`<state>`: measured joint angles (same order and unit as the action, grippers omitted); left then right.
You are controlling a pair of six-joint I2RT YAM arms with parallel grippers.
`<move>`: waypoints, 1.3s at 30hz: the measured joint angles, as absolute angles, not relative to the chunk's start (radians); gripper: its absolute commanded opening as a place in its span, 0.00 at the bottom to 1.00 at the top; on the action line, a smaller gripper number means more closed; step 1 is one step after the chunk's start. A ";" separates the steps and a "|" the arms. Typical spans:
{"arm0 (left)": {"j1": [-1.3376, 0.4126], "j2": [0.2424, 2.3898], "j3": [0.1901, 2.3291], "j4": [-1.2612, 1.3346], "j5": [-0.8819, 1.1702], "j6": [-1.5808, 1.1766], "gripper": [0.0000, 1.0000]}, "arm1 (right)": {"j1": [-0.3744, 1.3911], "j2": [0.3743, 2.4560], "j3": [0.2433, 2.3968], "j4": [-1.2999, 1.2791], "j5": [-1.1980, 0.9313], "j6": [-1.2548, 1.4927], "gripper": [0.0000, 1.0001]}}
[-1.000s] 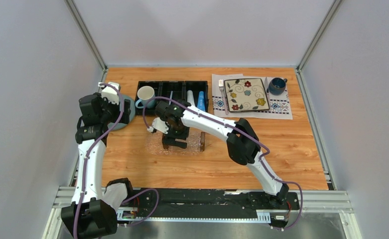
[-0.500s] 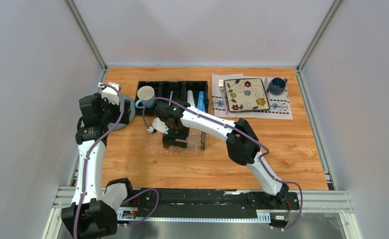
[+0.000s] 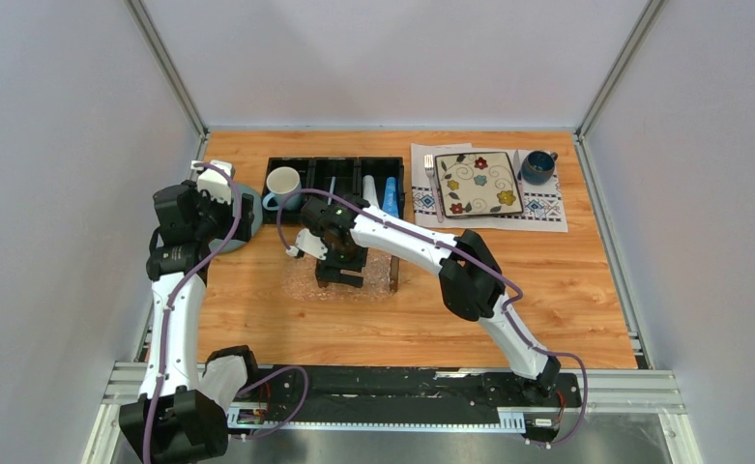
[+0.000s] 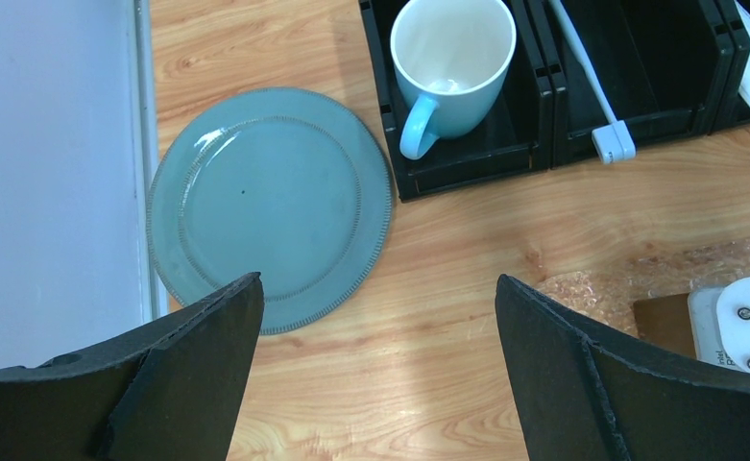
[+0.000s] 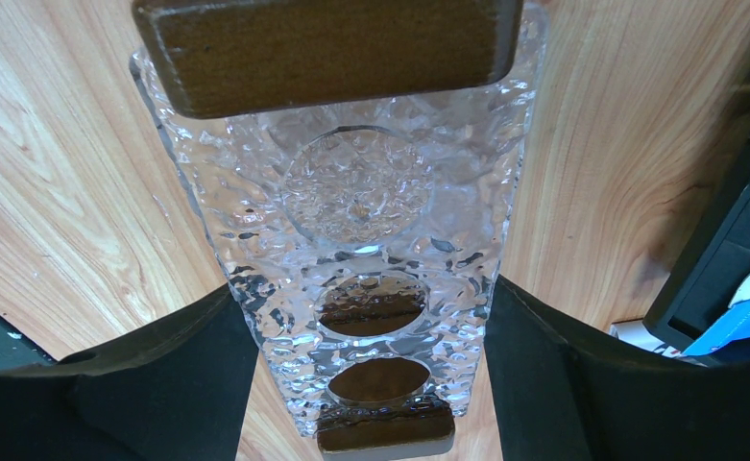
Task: Prepare toiletry sets of a toothbrush and toothpaste on the tray
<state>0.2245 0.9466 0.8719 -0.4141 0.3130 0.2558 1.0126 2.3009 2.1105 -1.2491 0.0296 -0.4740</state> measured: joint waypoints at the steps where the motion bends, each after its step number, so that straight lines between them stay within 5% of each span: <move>1: 0.224 0.945 0.872 -0.414 0.313 0.256 0.98 | 1.013 2.301 2.111 -1.249 0.030 -0.474 0.56; 39: 0.224 0.929 0.867 -0.415 0.314 0.257 0.98 | 1.034 2.284 2.074 -1.234 0.063 -0.463 0.55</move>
<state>0.2245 0.9287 0.8669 -0.4149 0.3138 0.2569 1.0336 2.2841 2.0743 -1.2335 0.0628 -0.4633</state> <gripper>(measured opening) 0.976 0.784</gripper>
